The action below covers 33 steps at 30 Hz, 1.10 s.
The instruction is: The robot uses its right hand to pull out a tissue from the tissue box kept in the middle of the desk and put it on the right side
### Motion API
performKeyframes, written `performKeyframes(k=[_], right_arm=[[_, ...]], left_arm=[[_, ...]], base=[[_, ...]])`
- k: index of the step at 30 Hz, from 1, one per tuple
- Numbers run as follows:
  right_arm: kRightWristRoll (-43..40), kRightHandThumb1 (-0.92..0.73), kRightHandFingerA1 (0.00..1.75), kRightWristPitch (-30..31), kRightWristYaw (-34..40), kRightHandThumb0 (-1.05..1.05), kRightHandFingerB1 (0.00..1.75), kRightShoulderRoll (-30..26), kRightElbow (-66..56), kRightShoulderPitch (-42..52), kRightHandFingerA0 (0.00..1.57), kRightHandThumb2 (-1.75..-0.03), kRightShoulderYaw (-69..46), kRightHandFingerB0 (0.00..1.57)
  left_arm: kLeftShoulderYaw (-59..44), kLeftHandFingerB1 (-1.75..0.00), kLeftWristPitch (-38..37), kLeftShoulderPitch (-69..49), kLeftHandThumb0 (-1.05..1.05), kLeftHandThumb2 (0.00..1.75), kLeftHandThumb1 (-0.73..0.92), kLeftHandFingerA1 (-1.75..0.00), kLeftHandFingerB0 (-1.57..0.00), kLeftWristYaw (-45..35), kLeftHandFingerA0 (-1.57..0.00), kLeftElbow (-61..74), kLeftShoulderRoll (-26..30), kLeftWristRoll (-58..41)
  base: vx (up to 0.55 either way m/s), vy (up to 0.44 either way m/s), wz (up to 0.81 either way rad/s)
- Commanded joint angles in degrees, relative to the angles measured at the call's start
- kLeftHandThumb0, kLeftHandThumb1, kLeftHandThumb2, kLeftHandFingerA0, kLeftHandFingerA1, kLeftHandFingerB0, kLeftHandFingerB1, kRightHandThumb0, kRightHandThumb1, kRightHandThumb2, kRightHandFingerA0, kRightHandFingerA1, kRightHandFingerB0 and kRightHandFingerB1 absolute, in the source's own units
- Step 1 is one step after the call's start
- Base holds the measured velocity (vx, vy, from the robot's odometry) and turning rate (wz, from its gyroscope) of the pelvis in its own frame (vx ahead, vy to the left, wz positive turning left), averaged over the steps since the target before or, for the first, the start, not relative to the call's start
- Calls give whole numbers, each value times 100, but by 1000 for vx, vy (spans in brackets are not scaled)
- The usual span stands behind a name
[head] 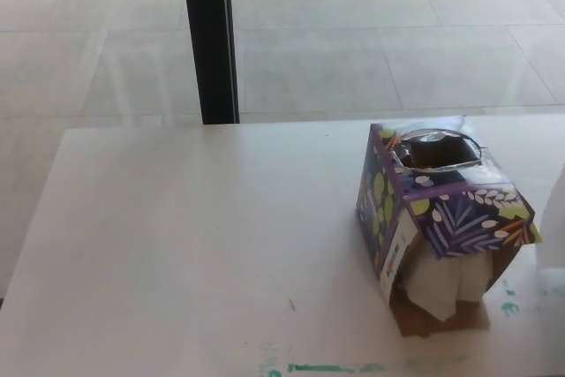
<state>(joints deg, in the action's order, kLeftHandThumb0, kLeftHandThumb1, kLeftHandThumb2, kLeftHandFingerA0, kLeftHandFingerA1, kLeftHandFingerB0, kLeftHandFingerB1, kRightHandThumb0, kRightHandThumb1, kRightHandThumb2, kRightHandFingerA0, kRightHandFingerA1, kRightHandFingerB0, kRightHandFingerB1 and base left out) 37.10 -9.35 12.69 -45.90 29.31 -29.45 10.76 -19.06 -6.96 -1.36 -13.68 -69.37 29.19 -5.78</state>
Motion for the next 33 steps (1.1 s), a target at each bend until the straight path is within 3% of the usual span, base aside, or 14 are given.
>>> performKeyframes(k=[1,4,5,7,8,9,10,11,12,13,14,16,22,33], right_arm=[[934,-76,124,1280,-2411,-36,56,-92,-167,256,71,-63,1042,64],[1107,-75,115,1387,-2553,-36,58,-18,3,261,75,-62,1313,63],[1318,-63,153,1447,-2447,-36,64,-1,50,278,76,-62,1458,65],[1523,-50,134,1656,-2547,-47,46,68,130,186,78,-73,1670,34],[1555,-50,134,1711,-2642,-47,46,85,151,109,78,-73,1734,34],[1516,-60,117,1686,-2665,-41,30,49,65,104,47,-58,1740,15],[1489,-63,62,1822,-2828,-47,26,97,72,22,21,-59,1765,6],[1385,-52,32,1986,-2960,-49,17,166,42,-34,1,-80,1730,1],[1412,-52,10,1974,-2960,-52,5,160,26,-54,0,-71,1759,0],[1282,-32,14,1967,-2995,-69,4,162,-26,-68,0,-69,1705,0],[1189,-48,0,1917,-3049,-66,0,148,-55,-112,0,-71,1681,0],[1209,-46,0,1936,-3067,-78,0,147,-68,-205,0,-55,1709,0],[1279,-45,0,1732,-2824,-99,0,-6,-103,-443,0,-58,1699,0],[560,-43,0,1737,-3353,-79,0,-487,-463,-643,0,-69,746,0]], left_arm=[[-41,-96,-70,-31,-84,104,90,-108,-54,20,-78,81,70,-70],[-32,-95,-41,-21,-83,103,90,-106,-53,-13,-77,85,72,-69],[-30,-96,-54,-5,-86,103,90,-107,-54,-8,-77,57,66,-64],[-30,-96,-97,-5,-88,103,90,-106,-54,-5,-76,51,62,-62],[-35,-96,-95,7,-88,103,90,-106,-54,-9,-76,58,64,-69],[-31,-96,-75,18,-87,103,90,-105,-54,7,-75,49,65,-63],[-13,-96,-87,19,-88,103,90,-106,-54,17,-76,48,71,-42],[-34,-97,-87,11,-87,103,89,-107,-55,48,-78,59,63,-59],[-38,-97,-98,-12,-87,103,89,-108,-55,41,-80,56,64,-62],[-46,-96,-82,-22,-87,103,89,-107,-55,43,-78,67,63,-72],[-37,-96,-79,-37,-85,104,90,-107,-55,40,-78,85,65,-64],[-30,-96,-104,-26,-88,104,90,-107,-54,36,-78,42,65,-53],[-80,-98,-57,-40,-87,104,89,-109,-56,29,-80,91,62,-110],[-80,-98,-76,-68,-86,104,90,-108,-57,46,-79,131,65,-57]], base=[[0,0,0],[0,0,0],[0,0,0],[0,0,0],[0,0,0],[0,0,0],[0,0,0],[0,0,0],[0,0,0],[0,0,0],[0,0,0],[0,0,0],[0,0,0],[0,0,0]])
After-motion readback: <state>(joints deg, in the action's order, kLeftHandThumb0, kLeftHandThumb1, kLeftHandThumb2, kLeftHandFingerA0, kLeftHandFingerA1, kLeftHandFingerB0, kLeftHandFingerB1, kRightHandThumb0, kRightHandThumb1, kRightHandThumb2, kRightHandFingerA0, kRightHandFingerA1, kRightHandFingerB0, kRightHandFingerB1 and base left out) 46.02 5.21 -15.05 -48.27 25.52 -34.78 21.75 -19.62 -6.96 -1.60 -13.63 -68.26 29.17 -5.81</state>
